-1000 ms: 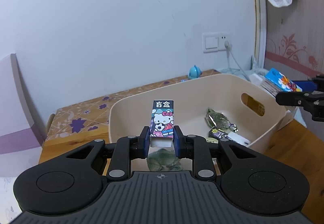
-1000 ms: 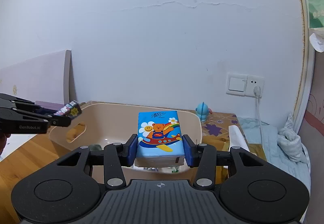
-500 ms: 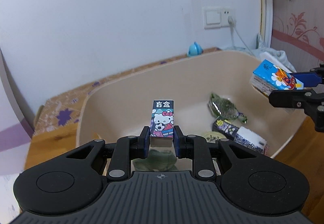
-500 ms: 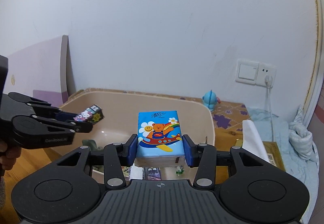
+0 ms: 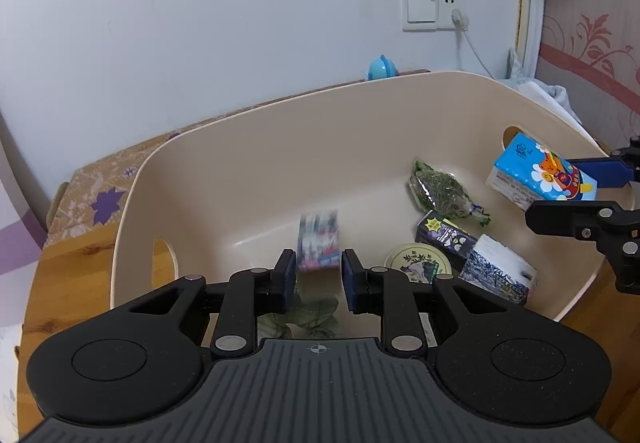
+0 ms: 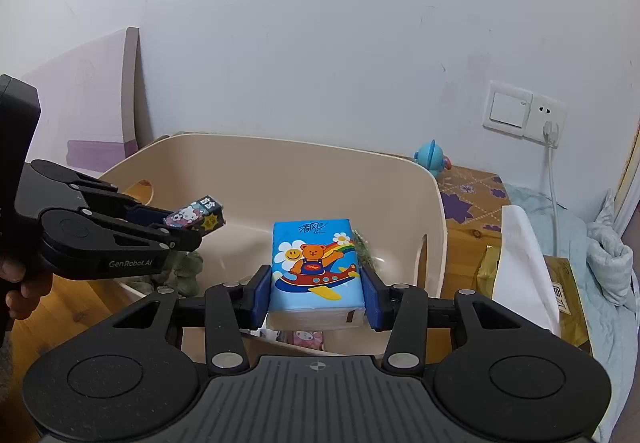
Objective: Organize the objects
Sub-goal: 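Open both tools to release the blind box and tissue pack into the bin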
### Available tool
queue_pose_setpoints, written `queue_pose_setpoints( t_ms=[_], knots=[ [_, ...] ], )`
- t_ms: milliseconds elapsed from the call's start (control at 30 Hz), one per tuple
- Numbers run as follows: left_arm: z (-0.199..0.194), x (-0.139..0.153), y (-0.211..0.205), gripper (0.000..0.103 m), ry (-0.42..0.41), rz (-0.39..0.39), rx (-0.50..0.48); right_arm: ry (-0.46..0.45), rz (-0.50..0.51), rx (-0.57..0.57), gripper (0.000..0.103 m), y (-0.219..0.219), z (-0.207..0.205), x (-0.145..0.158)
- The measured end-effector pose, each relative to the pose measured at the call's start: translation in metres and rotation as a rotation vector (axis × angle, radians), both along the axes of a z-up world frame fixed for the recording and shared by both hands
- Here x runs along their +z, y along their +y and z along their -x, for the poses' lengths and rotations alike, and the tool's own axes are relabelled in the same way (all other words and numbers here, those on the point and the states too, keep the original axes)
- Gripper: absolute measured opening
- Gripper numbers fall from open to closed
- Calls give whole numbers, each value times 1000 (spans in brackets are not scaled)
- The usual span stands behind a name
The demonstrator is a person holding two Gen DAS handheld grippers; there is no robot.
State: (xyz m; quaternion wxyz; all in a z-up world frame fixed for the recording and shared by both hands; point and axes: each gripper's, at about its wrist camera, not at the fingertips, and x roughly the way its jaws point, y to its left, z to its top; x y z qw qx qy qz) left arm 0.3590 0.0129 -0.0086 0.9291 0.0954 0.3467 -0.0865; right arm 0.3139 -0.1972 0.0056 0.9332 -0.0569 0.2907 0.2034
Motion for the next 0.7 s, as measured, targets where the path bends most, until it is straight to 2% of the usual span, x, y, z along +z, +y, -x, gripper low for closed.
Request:
queue_pose_setpoints(
  t_ms=[67, 100, 167, 267, 467, 567, 700],
  knots=[
    [2, 0, 2, 52, -15, 14, 10, 4, -11, -4, 47, -1, 0, -1],
    [4, 1, 3, 57, -30, 24, 13, 4, -14, -6, 48, -2, 0, -1],
    [8, 3, 4, 75, -57, 44, 4, -7, -12, -10, 58, -2, 2, -1],
    [15, 9, 4, 86, -102, 51, 13, -29, -29, -4, 64, -4, 5, 3],
    [35, 24, 1, 91, -162, 31, 15, -81, -47, -15, 84, -9, 18, 17],
    [47, 32, 0, 91, -182, 24, 20, -105, -51, -22, 100, -11, 28, 27],
    [63, 40, 3, 93, -187, 53, 22, -128, -44, -26, 103, -12, 42, 37]
  ],
)
